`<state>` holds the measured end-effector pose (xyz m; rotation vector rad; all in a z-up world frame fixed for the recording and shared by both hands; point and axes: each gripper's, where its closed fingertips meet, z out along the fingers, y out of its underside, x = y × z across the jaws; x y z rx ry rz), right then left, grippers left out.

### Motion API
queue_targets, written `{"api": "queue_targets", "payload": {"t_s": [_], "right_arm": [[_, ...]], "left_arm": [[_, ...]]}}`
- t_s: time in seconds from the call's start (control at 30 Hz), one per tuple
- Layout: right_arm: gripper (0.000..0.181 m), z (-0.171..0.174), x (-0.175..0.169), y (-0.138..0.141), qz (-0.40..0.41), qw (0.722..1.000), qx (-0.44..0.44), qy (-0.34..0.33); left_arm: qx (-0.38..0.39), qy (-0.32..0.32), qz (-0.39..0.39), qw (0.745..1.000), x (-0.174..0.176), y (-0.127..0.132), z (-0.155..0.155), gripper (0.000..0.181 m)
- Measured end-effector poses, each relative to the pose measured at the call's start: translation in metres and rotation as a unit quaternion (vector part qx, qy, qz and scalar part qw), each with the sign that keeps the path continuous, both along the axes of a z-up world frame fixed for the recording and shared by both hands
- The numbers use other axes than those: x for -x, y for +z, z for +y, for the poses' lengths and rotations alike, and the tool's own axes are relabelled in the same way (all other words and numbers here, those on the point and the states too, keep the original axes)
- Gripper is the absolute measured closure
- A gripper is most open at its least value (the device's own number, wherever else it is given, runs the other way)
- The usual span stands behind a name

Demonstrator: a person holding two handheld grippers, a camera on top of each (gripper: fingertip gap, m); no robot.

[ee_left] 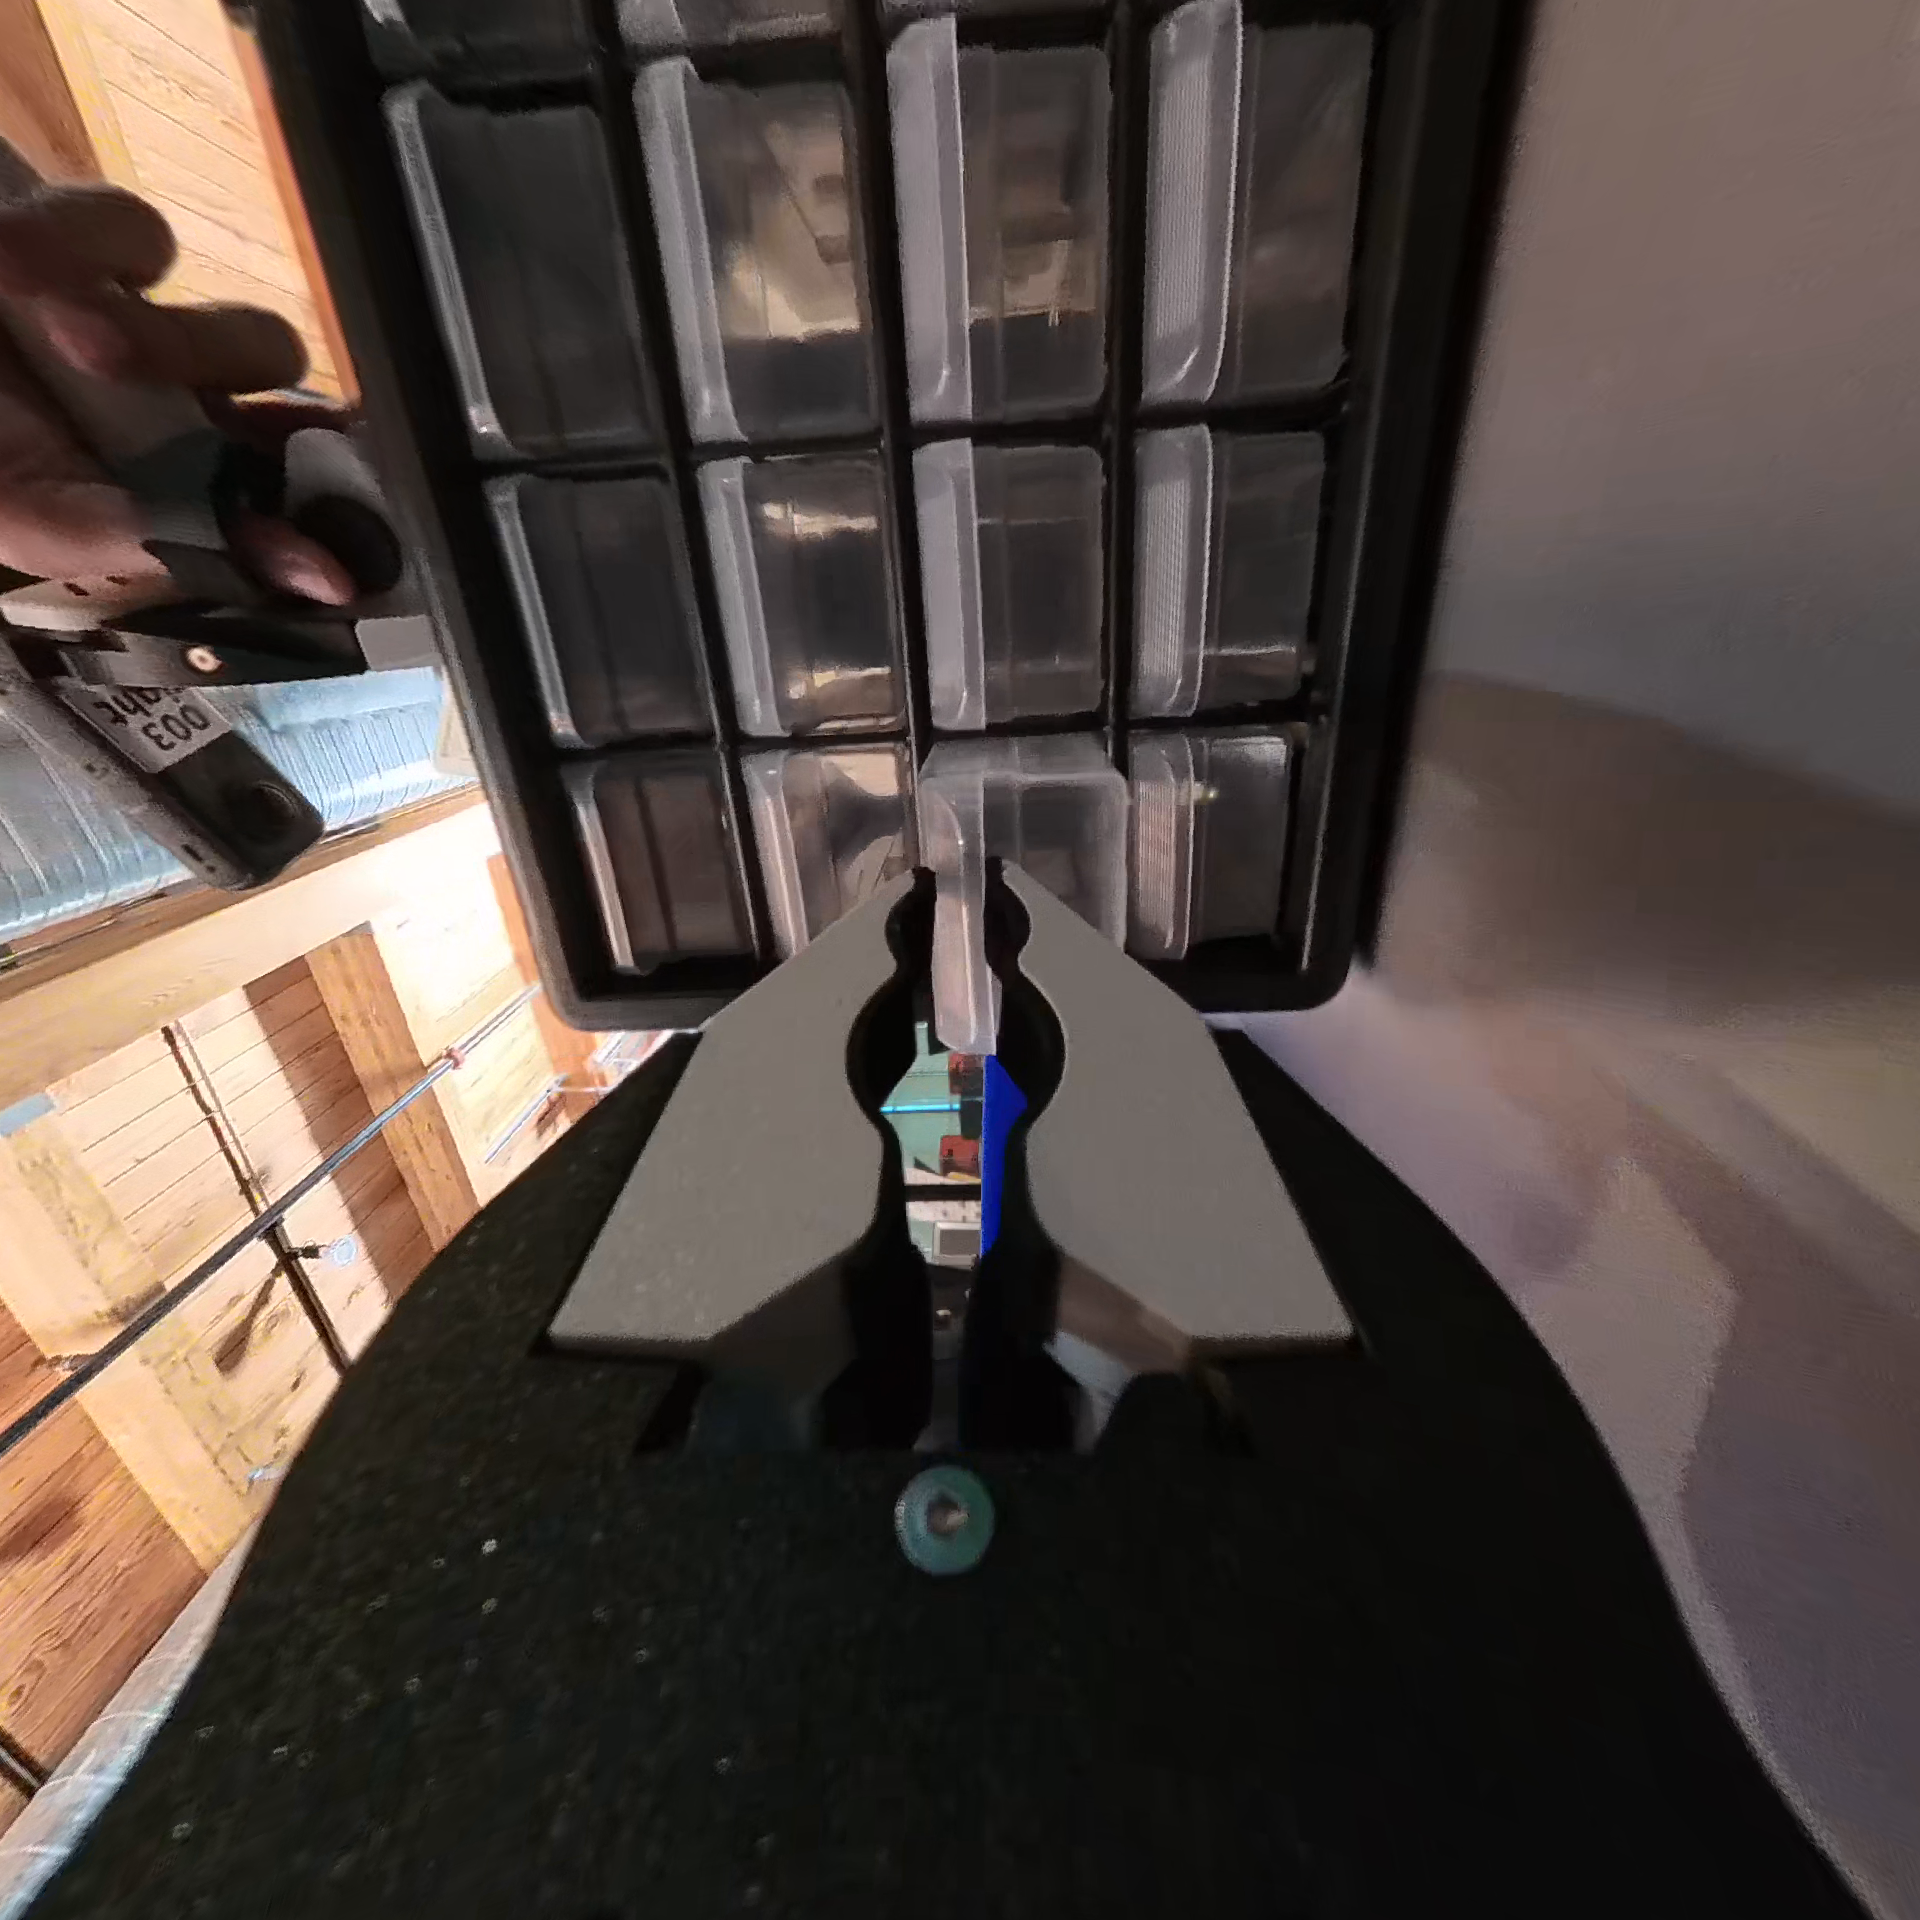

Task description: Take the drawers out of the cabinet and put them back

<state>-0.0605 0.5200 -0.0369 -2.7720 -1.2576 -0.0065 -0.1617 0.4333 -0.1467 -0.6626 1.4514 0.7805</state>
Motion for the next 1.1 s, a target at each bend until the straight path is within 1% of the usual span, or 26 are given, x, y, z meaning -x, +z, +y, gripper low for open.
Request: {"api": "queue_targets", "payload": {"t_s": [0.17,0.27,0.33,0.4,0.47,0.5,0.53,0.57,0.63,0.67,0.7,0.77,0.8,0.83,0.9,0.93,1.0,1.07,1.1], "right_arm": [[0.181,0.000,0.000,0.000,-0.023,1.000,-0.003,-0.008],[0.181,0.000,0.000,0.000,-0.038,0.999,-0.004,-0.012],[0.181,0.000,-0.001,0.000,-0.047,0.999,-0.005,-0.014],[0.181,0.000,-0.001,0.000,-0.058,0.998,-0.007,-0.015],[0.181,0.000,-0.001,0.000,-0.067,0.998,-0.008,-0.015],[0.181,0.000,-0.001,0.000,-0.071,0.997,-0.008,-0.015],[0.181,0.000,-0.001,0.000,-0.073,0.997,-0.008,-0.016],[0.181,0.000,-0.001,0.000,-0.075,0.997,-0.008,-0.017],[0.181,0.000,-0.001,0.000,-0.076,0.997,-0.009,-0.017],[0.181,0.000,-0.001,0.000,-0.074,0.997,-0.010,-0.017],[0.181,0.000,-0.001,0.000,-0.071,0.997,-0.010,-0.017],[0.181,0.000,-0.001,0.000,-0.061,0.998,-0.010,-0.017],[0.181,0.000,-0.001,0.000,-0.054,0.998,-0.009,-0.018],[0.181,0.000,-0.001,0.000,-0.047,0.999,-0.008,-0.018],[0.181,0.000,0.000,0.000,-0.034,0.999,-0.006,-0.020],[0.181,0.000,0.000,0.000,-0.029,0.999,-0.006,-0.021],[0.181,0.000,0.000,0.000,-0.020,1.000,-0.007,-0.023],[0.181,0.000,0.000,0.000,-0.012,1.000,-0.009,-0.025],[0.181,0.000,0.000,0.000,-0.009,1.000,-0.010,-0.026]], "left_arm": [[0.016,-0.007,-0.006,1.000,0.008,-0.002,-0.020,0.173],[0.025,-0.010,-0.026,0.999,0.008,-0.003,-0.021,0.172],[0.047,-0.008,-0.043,0.998,0.009,-0.004,-0.021,0.171],[0.097,-0.010,-0.056,0.994,0.008,-0.009,-0.025,0.160],[0.150,-0.014,-0.086,0.985,0.009,-0.011,-0.035,0.140],[0.180,-0.017,-0.105,0.978,0.009,-0.012,-0.041,0.136],[0.226,-0.016,-0.132,0.965,0.010,-0.013,-0.045,0.131],[0.285,-0.010,-0.170,0.943,0.012,-0.015,-0.047,0.123],[0.407,0.020,-0.249,0.878,0.017,-0.015,-0.041,0.108],[0.452,0.039,-0.289,0.843,0.020,-0.013,-0.033,0.101],[0.487,0.055,-0.324,0.809,0.024,-0.010,-0.025,0.094],[0.534,0.088,-0.369,0.756,0.029,-0.012,-0.006,0.085],[0.554,0.103,-0.378,0.734,0.029,-0.017,0.000,0.080],[0.569,0.112,-0.384,0.719,0.027,-0.021,0.004,0.077],[0.581,0.120,-0.388,0.705,0.022,-0.027,0.009,0.077],[0.582,0.120,-0.386,0.705,0.019,-0.029,0.011,0.078],[0.577,0.131,-0.381,0.710,0.015,-0.033,0.015,0.087],[0.581,0.142,-0.379,0.706,0.012,-0.039,0.018,0.092],[0.585,0.140,-0.383,0.701,0.009,-0.039,0.018,0.099]]}}
